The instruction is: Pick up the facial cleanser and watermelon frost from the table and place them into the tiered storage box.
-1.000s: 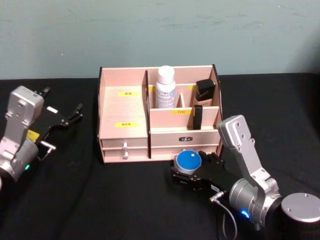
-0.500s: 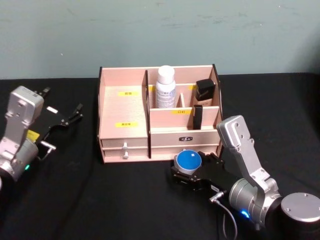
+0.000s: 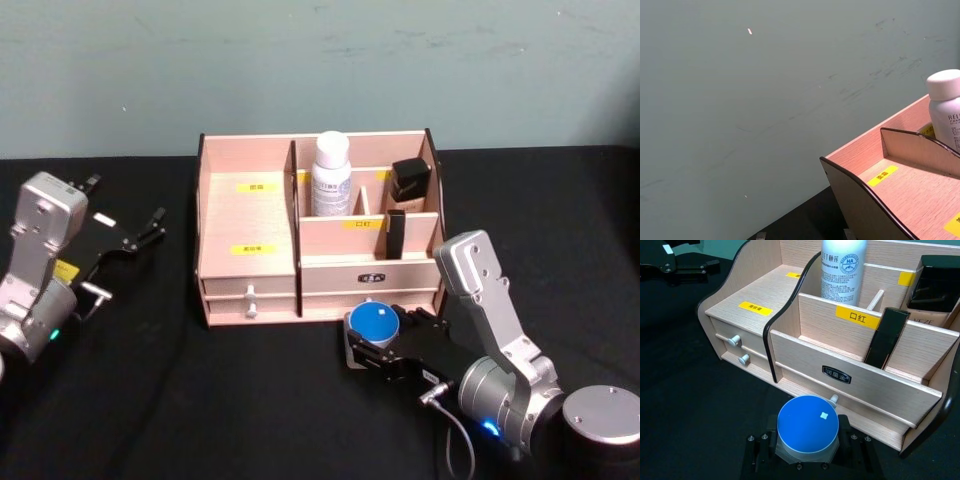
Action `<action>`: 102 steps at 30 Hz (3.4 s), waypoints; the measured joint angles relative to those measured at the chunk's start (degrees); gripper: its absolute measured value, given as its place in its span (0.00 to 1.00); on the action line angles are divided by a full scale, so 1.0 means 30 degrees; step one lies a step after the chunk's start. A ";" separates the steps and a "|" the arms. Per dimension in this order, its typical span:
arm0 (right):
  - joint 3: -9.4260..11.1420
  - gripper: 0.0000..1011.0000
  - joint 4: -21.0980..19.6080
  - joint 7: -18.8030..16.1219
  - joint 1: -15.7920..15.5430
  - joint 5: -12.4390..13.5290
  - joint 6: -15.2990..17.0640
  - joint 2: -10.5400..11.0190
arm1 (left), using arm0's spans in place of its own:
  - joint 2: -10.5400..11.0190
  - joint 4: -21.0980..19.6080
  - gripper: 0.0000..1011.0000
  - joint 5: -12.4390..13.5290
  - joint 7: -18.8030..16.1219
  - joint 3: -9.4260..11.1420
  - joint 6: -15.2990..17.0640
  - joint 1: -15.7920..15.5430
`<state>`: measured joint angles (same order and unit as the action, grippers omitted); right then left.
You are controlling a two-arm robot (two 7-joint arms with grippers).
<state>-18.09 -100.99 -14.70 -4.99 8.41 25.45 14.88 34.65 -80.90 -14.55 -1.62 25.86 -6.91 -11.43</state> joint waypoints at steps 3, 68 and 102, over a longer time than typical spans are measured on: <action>0.0001 0.72 -0.0007 0.0006 -0.0008 0.0002 0.0009 0.0000 | -0.0001 0.0000 0.99 0.0000 0.0001 -0.0001 0.0000 0.0000; -0.3114 0.72 0.3137 -0.0130 0.5946 0.0395 -0.1006 -0.2406 | -0.0001 0.0001 0.99 0.0000 0.0000 -0.0001 0.0001 0.0000; -0.2990 0.72 0.5436 -0.0116 0.7226 -0.0203 -0.1651 -0.3382 | 0.0000 -0.0001 0.99 0.0000 0.0001 0.0000 0.0001 0.0001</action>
<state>-27.06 -84.68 -15.04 16.69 7.80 20.50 4.73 34.65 -80.90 -14.55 -1.62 25.86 -6.91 -11.43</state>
